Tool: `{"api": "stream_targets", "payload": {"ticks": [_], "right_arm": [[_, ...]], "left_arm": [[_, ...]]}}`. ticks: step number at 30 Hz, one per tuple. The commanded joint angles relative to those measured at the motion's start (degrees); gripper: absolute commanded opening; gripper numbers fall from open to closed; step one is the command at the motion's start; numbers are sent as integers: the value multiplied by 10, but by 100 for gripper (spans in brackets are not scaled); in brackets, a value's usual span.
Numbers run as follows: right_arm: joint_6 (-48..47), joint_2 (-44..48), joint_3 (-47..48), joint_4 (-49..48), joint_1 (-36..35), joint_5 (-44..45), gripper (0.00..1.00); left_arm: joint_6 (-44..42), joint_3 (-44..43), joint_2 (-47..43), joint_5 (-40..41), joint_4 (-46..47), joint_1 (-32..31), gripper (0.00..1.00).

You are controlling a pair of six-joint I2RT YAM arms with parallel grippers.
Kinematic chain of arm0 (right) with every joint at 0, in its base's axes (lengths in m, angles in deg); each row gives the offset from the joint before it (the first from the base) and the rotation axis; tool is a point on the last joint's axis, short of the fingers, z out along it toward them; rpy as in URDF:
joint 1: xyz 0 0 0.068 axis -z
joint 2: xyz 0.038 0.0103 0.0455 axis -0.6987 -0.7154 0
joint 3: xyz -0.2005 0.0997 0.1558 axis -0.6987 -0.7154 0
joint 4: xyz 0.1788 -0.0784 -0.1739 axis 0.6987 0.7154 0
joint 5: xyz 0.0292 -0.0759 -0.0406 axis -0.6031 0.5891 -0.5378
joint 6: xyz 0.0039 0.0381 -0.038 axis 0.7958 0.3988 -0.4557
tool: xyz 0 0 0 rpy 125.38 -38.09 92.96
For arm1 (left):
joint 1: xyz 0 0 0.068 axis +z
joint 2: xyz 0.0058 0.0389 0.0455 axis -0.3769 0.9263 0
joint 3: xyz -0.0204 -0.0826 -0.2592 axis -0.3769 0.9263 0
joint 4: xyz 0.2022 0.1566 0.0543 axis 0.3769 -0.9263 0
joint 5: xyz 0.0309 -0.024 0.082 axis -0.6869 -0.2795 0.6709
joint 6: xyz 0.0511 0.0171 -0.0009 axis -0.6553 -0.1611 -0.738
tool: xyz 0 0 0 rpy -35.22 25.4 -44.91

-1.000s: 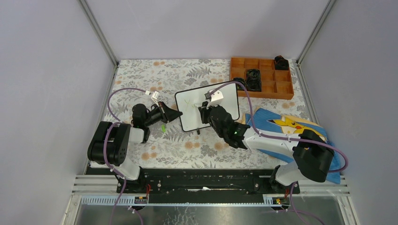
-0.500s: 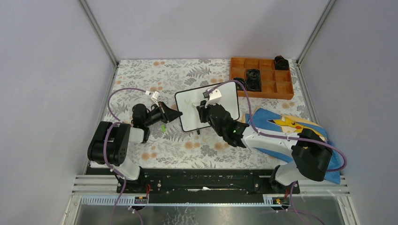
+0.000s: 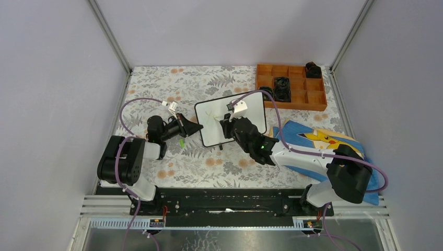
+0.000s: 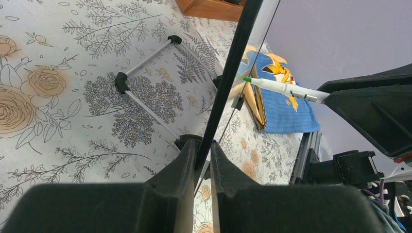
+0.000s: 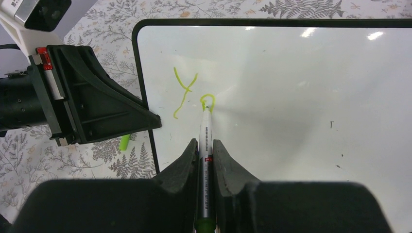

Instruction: Write a sentence on the whiteboard

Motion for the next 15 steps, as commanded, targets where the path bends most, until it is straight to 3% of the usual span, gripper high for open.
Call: {"api": "stream_targets", "payload": {"ticks": [1, 15], "right_arm": [[3, 50, -7, 4, 7, 11, 0], [-24, 56, 16, -3, 15, 39, 0]], "left_arm": [[-16, -4, -9, 12, -28, -3, 3], [-23, -6, -13, 13, -38, -8, 3]]}}
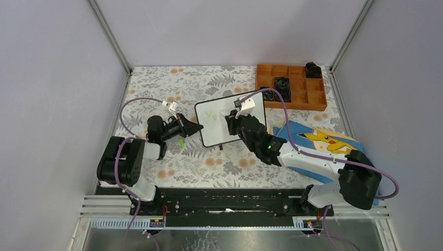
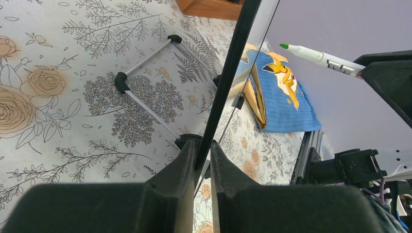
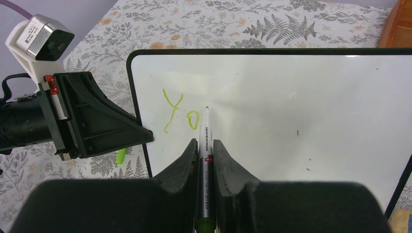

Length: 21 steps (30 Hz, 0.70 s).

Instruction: Write a sentence on the whiteboard

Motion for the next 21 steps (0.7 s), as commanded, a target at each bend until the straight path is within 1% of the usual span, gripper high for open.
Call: {"api": "stream_targets", "payload": {"ticks": [1, 12, 21], "right_arm": [[-12, -9, 31, -23, 5, 16, 0], [-14, -37, 52, -27, 6, 13, 0], [-8, -50, 44, -22, 10, 19, 0]], "left_arm": [[-17, -6, -5, 12, -28, -5, 3], [-21, -7, -8, 12, -32, -6, 3], [-22, -10, -7, 13, -43, -7, 3]]}}
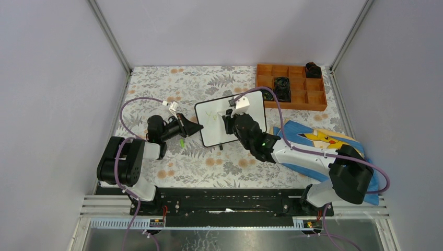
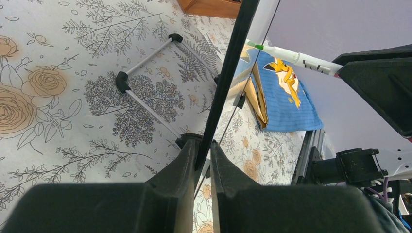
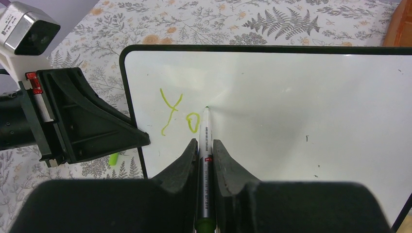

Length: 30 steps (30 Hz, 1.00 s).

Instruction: Write a sentence on the whiteboard

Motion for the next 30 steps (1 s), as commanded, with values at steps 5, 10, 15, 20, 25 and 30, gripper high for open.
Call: {"api": "stream_targets", "payload": {"ticks": [5, 10, 15, 20, 25, 30], "right_arm": [[1, -7, 13, -16, 8, 19, 0], [5, -1, 1, -13, 7, 14, 0], [13, 7, -13, -7, 7, 11, 0], [20, 16, -27, -3, 7, 8, 0], [22, 26, -40, 0, 8, 12, 0], [24, 33, -49, 4, 7, 19, 0]], "left_arm": [[-16, -8, -7, 13, -34, -5, 3], [-17, -7, -7, 14, -36, -5, 3], [-17, -7, -7, 14, -36, -6, 3], [-18, -7, -8, 14, -38, -8, 3], [-20, -8, -9, 16, -40, -9, 3], [-22, -8, -9, 15, -43, -10, 3]]}}
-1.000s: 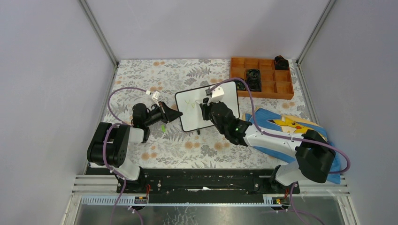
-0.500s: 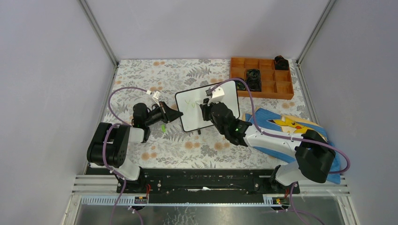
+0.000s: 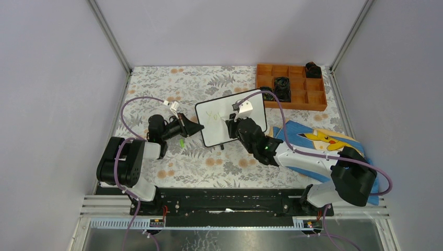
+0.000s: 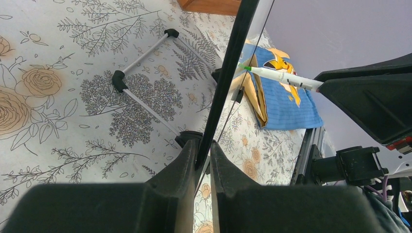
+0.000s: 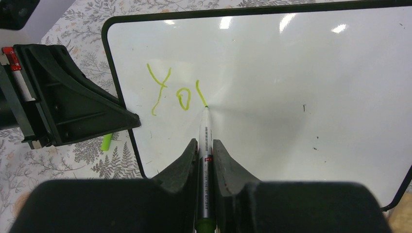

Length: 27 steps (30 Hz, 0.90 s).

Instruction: Write a sentence on the whiteboard

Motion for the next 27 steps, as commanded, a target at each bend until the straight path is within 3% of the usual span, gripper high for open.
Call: {"api": "stream_targets", "payload": {"ticks": [1, 27], "right_arm": [[2, 17, -8, 4, 6, 24, 0], [-23, 11, 29, 11, 6, 64, 0]], "left_arm": [[-18, -3, -6, 13, -27, -5, 3], [-52, -16, -10, 16, -85, -14, 0]]}}
